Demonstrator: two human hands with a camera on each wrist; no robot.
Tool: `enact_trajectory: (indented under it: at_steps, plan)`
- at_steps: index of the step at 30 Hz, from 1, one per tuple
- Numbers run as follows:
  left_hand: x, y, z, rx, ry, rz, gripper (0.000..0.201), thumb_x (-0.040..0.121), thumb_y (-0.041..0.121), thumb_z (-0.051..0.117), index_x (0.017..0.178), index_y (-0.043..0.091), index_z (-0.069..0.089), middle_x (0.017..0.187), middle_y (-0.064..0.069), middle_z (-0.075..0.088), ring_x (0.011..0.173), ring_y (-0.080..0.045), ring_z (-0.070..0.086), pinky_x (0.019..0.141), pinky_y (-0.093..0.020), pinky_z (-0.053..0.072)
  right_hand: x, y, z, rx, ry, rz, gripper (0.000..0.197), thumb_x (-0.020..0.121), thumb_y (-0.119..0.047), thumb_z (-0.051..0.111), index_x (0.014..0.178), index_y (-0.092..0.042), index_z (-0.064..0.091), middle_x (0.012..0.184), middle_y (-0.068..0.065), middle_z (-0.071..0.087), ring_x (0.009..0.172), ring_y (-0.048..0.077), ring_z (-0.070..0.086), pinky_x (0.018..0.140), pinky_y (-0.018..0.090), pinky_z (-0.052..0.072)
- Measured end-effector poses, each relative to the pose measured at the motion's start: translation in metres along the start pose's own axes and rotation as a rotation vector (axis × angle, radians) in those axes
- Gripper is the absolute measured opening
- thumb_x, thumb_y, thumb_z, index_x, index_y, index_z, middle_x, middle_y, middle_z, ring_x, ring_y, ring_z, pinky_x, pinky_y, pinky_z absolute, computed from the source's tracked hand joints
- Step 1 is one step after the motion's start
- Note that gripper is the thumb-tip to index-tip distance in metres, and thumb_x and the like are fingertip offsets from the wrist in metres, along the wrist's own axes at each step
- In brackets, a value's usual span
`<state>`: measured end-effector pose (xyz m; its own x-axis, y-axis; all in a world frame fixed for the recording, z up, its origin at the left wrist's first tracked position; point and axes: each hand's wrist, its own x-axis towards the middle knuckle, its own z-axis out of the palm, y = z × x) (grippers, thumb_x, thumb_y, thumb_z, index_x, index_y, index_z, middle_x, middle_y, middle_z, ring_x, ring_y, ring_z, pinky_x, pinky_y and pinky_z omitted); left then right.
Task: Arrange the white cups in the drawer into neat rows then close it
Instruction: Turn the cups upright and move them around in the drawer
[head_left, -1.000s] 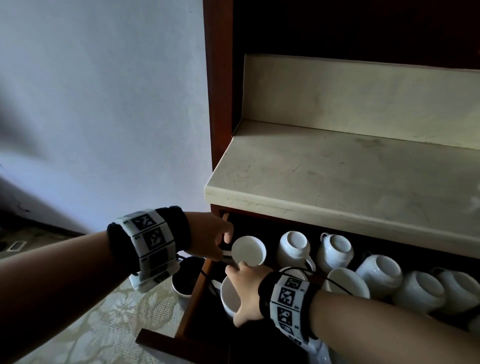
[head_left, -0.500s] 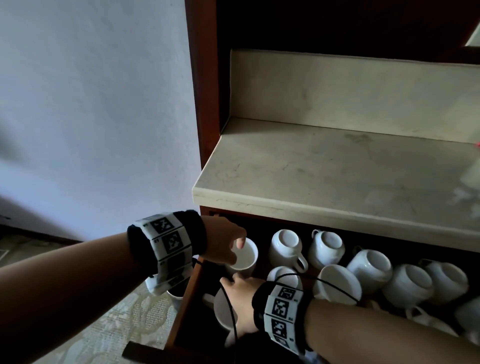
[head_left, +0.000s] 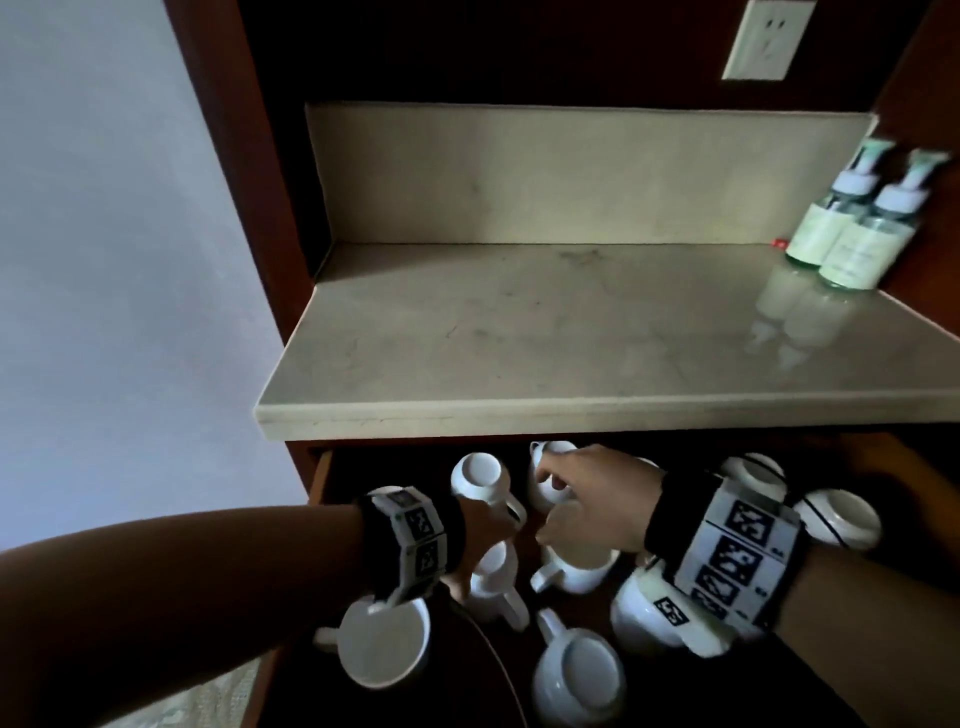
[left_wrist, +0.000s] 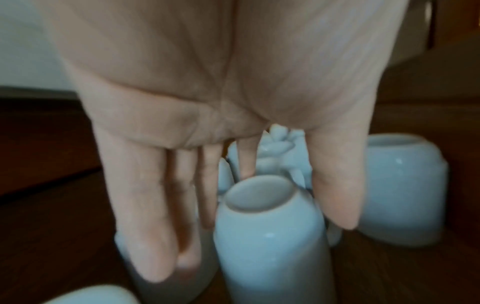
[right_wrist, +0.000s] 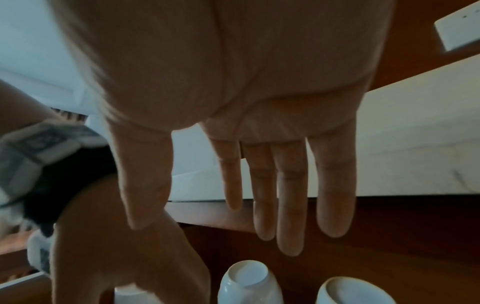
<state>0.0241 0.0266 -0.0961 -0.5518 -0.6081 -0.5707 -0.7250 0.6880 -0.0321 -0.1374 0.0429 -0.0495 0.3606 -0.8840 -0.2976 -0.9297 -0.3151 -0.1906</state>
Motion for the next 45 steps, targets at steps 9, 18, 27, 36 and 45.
enact_trajectory:
  at_steps: [9, 18, 27, 36, 45]
  plan:
    - [0.016, 0.010, 0.004, 0.216, -0.023, 0.128, 0.061, 0.091, 0.032, 0.060, 0.145, 0.018, 0.035, 0.146, -0.008, 0.041, 0.132, -0.027, 0.045, 0.107, -0.037, 0.040, -0.009, 0.017, 0.023, 0.087, -0.008, 0.031, 0.056, 0.078, -0.056, 0.065, 0.121, -0.024, 0.050, 0.114, -0.001, 0.061, 0.099, 0.018, 0.060, 0.084, 0.033, 0.051]
    - [-0.052, -0.047, -0.053, -0.525, 0.187, 0.087, 0.067, 0.066, 0.027, 0.086, 0.120, 0.028, 0.046, 0.101, 0.014, 0.060, 0.086, 0.007, 0.059, 0.075, -0.010, 0.047, -0.009, 0.029, 0.009, 0.587, 0.028, -0.147, 0.080, 0.061, -0.043, 0.087, 0.128, -0.038, 0.044, 0.123, -0.015, 0.057, 0.108, 0.002, 0.060, 0.091, 0.028, 0.053]
    - [-0.062, -0.055, -0.023, -1.690, 0.063, 0.297, 0.051, 0.067, 0.031, 0.080, 0.114, 0.021, 0.063, 0.106, -0.013, 0.066, 0.097, -0.033, 0.063, 0.081, -0.040, 0.058, -0.010, -0.013, 0.019, 0.949, 0.422, -0.275, 0.076, 0.052, -0.045, 0.083, 0.115, -0.044, 0.040, 0.102, -0.014, 0.062, 0.099, 0.009, 0.063, 0.075, 0.037, 0.059]
    - [-0.081, -0.073, -0.013, -0.363, 0.192, -0.281, 0.058, 0.086, 0.060, 0.054, 0.130, 0.022, 0.049, 0.123, 0.005, 0.062, 0.111, -0.015, 0.058, 0.095, -0.028, 0.045, 0.009, -0.033, 0.039, 0.133, 0.027, -0.056, 0.068, 0.059, -0.055, 0.069, 0.112, -0.025, 0.040, 0.109, -0.006, 0.050, 0.093, 0.016, 0.058, 0.079, 0.035, 0.052]
    - [-0.067, -0.070, 0.002, -0.308, 0.207, -0.303, 0.050, 0.089, 0.053, 0.053, 0.128, 0.021, 0.052, 0.126, 0.001, 0.060, 0.116, -0.019, 0.056, 0.089, -0.027, 0.041, 0.037, -0.067, 0.065, -0.167, -0.202, -0.010, 0.061, 0.062, -0.049, 0.069, 0.107, -0.018, 0.043, 0.104, 0.002, 0.055, 0.097, 0.025, 0.055, 0.080, 0.039, 0.052]
